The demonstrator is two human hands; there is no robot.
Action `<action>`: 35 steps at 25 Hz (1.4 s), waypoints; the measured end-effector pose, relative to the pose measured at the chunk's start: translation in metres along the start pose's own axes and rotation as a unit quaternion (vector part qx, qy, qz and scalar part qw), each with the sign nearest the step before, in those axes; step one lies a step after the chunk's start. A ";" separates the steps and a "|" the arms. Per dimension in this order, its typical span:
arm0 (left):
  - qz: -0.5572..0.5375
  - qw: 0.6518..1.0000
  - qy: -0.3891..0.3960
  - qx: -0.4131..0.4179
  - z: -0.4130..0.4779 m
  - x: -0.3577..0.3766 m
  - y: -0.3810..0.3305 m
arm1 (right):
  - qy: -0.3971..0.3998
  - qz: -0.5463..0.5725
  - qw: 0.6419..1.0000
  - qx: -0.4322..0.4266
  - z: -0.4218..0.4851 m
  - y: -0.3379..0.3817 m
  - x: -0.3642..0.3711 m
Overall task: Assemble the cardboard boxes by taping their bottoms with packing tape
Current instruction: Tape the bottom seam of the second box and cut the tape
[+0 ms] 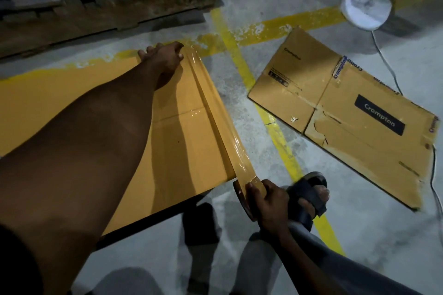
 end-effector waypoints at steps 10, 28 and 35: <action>-0.003 1.000 0.001 0.002 0.003 0.002 0.000 | 0.060 -0.005 0.997 0.052 0.003 -0.021 0.028; 0.214 0.903 0.067 0.368 -0.292 0.127 -0.092 | 0.118 0.004 0.992 0.054 0.001 0.001 0.015; 0.252 0.893 0.093 0.361 -0.317 0.126 -0.095 | 0.205 -0.213 0.953 -0.068 -0.010 0.018 0.016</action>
Point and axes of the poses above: each hand's wrist, its own z-axis towards the middle knuckle, its own x-axis out of the palm, y = z × x, the point moved 10 cm from there along z, towards the middle knuckle, and after that the axes turned 7 degrees about -z, right-handed, at the moved point
